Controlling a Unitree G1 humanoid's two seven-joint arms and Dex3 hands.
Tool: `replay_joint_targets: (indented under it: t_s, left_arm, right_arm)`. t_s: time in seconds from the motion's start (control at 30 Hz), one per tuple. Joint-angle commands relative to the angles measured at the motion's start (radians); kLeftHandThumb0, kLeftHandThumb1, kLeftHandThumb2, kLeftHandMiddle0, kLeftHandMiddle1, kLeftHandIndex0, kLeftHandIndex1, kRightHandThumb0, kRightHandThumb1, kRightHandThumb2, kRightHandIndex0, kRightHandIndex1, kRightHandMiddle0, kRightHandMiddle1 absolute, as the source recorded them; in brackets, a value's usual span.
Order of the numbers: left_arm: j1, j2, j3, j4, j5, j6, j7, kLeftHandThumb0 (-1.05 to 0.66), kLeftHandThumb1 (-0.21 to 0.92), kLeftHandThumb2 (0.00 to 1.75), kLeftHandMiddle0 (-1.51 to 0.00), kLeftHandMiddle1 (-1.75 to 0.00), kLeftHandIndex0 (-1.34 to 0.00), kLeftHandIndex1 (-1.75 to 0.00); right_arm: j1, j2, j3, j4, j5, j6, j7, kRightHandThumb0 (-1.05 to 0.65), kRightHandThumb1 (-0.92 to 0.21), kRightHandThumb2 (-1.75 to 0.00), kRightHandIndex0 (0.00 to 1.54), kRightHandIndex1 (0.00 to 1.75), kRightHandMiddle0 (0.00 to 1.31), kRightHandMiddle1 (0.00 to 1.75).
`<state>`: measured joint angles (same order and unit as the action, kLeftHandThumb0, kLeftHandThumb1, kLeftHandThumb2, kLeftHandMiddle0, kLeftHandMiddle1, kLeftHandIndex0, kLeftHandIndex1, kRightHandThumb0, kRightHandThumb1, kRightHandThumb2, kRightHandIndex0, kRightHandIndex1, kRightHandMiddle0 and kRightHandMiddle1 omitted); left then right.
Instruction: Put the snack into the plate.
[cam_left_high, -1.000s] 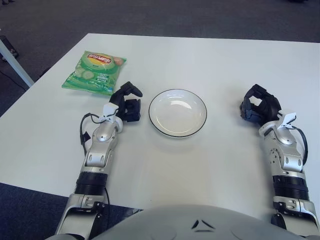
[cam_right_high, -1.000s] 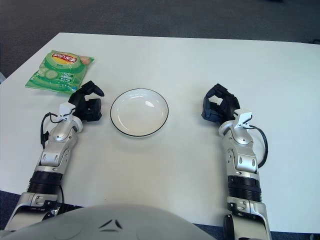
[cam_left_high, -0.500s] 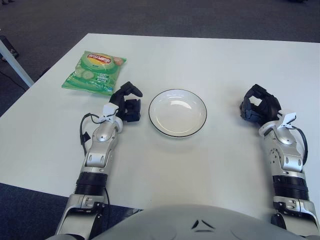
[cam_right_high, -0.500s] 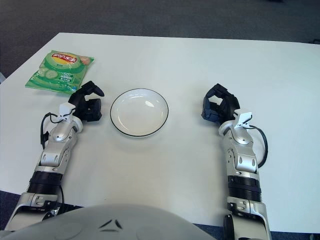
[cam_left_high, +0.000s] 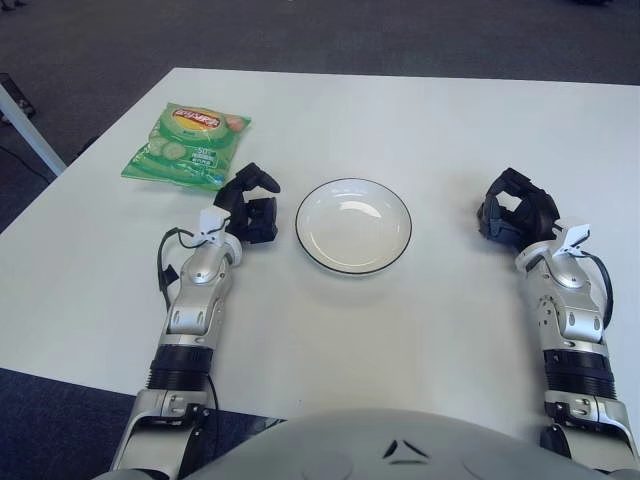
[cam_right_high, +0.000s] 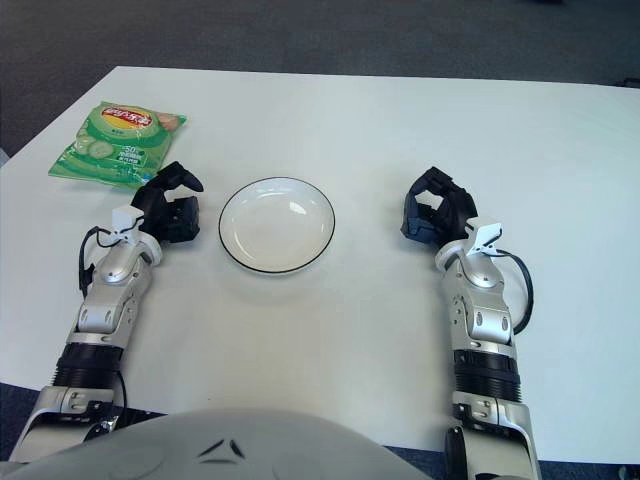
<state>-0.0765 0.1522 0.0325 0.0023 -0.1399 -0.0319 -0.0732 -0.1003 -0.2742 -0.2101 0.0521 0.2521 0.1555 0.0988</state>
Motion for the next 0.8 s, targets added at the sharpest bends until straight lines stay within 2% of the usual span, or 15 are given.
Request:
replay_joint_targets:
  t_s: [0.0,0.23,0.47,0.53,0.6,0.77]
  left_arm:
    - [0.114,-0.042,0.014,-0.019,-0.012,0.046,0.02,-0.46,0.37,1.25,-1.3,-1.75,-0.57,-1.75]
    - [0.122,-0.012,0.03,-0.105,0.076,0.09,0.088,-0.47,0.36,1.26,-1.31,-1.75,-0.58,-1.75]
    - [0.156,0.026,0.031,-0.256,0.204,0.093,0.125,-0.47,0.36,1.26,-1.3,-1.75,-0.58,-1.75]
    - [0.154,0.044,0.013,-0.309,0.312,0.091,0.162,-0.47,0.36,1.27,-1.3,-1.75,-0.58,-1.75]
    - [0.147,0.051,0.004,-0.326,0.372,0.089,0.181,-0.47,0.35,1.28,-1.3,-1.75,-0.59,-1.75]
    - [0.113,0.096,-0.016,-0.31,0.545,0.046,0.231,-0.48,0.32,1.31,-1.29,-1.75,-0.61,-1.75]
  right_arm:
    - [0.048,0.031,0.014,0.08,-0.008,0.063,0.006,-0.47,-0.35,-1.27,1.3,1.75,0.59,1.75]
    - [0.029,0.027,0.012,0.105,-0.017,0.062,0.012,-0.47,-0.36,-1.27,1.3,1.75,0.58,1.75]
    - [0.004,0.028,0.014,0.142,-0.027,0.051,0.016,-0.47,-0.36,-1.27,1.3,1.75,0.58,1.75]
    - [-0.002,0.029,0.016,0.156,-0.031,0.045,0.018,-0.47,-0.36,-1.27,1.3,1.75,0.58,1.75]
    - [-0.01,0.03,0.017,0.171,-0.035,0.038,0.018,-0.47,-0.36,-1.27,1.3,1.75,0.58,1.75]
    - [-0.03,0.036,0.02,0.203,-0.041,0.022,0.016,-0.47,-0.36,-1.27,1.3,1.75,0.58,1.75]
